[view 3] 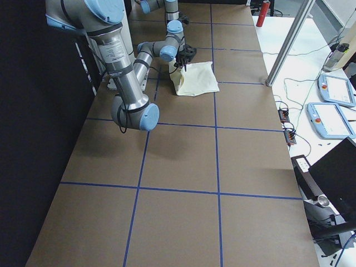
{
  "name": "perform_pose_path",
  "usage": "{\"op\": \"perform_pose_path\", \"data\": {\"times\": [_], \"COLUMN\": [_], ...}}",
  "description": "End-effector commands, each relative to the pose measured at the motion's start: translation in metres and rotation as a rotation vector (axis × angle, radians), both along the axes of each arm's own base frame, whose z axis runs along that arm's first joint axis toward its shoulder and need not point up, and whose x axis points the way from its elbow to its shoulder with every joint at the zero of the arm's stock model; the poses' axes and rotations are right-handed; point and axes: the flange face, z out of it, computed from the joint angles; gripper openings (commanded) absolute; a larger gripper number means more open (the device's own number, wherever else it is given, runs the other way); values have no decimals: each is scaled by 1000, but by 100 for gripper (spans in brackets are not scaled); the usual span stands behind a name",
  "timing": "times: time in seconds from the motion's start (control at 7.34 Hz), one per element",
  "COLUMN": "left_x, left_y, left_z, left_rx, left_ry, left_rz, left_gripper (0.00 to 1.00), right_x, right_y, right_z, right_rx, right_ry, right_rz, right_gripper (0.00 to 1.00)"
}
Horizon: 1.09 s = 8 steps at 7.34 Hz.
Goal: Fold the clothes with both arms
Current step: 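Lift the near edge with both grippers and fold it over the shirt, then raise the right gripper away while the left gripper moves to the shirt's side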
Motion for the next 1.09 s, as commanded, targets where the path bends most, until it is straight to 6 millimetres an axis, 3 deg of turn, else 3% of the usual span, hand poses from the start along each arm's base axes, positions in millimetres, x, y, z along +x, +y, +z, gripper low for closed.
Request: {"op": "perform_pose_path", "data": {"times": [0.0, 0.14, 0.27, 0.41, 0.54, 0.82, 0.95], "left_x": [28, 40, 33, 29, 28, 28, 27], "left_y": [-98, -136, -167, -184, -188, -189, -187], "left_z": [27, 55, 76, 90, 82, 69, 67], "left_rx": [38, 58, 91, 117, 169, 188, 212], "left_ry": [-7, -22, -49, -79, -94, -76, -41], "left_rz": [-75, -99, -106, -107, -116, -115, -118], "left_gripper": [0, 0, 0, 40, 99, 100, 100], "right_x": [-42, -61, -69, -69, -63, -27, -18], "right_y": [-111, -140, -159, -167, -173, -201, -205], "right_z": [17, 28, 41, 54, 52, 47, 42], "right_rx": [-61, -94, -106, -87, -31, -13, -7], "right_ry": [11, 57, 96, 125, 127, 84, 66], "right_rz": [34, 41, 43, 32, 7, -9, -28], "right_gripper": [0, 0, 0, 81, 100, 100, 100]}}
